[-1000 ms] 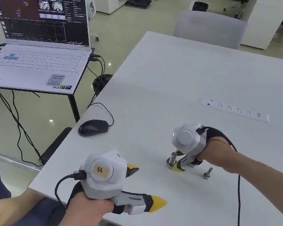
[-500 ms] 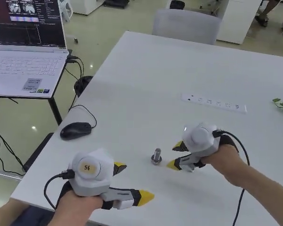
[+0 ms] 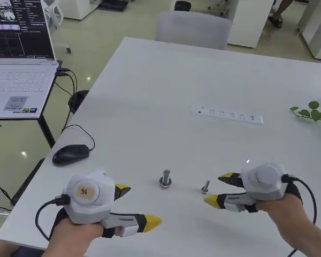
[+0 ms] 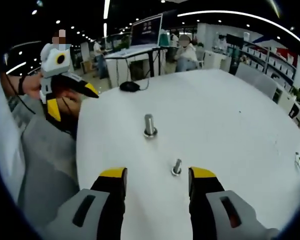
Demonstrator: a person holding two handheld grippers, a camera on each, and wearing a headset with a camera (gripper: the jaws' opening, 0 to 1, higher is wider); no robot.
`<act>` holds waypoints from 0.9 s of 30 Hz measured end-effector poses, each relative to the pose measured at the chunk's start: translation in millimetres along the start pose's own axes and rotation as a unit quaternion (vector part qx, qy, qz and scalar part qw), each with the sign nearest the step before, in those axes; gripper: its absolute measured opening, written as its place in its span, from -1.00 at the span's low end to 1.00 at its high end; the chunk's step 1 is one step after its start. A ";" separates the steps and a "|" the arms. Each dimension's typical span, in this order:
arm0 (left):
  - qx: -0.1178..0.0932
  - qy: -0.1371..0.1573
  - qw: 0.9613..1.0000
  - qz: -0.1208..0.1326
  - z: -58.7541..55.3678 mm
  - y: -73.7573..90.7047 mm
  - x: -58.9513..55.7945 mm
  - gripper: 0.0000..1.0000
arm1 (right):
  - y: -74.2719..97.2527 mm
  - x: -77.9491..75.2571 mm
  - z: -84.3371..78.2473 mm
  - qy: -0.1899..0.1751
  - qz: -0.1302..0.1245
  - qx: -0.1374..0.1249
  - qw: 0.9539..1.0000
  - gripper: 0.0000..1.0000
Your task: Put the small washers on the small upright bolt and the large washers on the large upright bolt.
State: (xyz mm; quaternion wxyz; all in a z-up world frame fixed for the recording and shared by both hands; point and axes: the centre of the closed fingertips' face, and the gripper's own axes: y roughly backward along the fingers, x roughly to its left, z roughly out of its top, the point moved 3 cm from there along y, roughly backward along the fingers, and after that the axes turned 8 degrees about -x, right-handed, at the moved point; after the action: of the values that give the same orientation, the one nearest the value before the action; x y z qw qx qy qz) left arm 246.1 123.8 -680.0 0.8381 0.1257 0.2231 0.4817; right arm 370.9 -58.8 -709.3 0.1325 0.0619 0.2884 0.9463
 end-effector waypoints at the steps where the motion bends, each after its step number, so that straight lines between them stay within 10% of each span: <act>1: 0.000 0.000 1.000 0.000 -0.1 0.0 0.9 0.42 | 4.7 1.7 -5.2 -0.011 -0.005 -0.006 1.000 0.04; 27: 0.003 -0.010 1.000 0.000 -5.6 -0.8 -0.1 0.45 | 28.9 28.7 -66.8 -0.093 -0.030 -0.004 0.995 0.34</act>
State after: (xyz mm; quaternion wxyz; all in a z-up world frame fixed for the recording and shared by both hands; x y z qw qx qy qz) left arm 243.9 123.3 -685.2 0.8400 0.1333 0.2164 0.4794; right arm 324.3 -109.1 -747.1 0.1878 0.1403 0.2726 0.9331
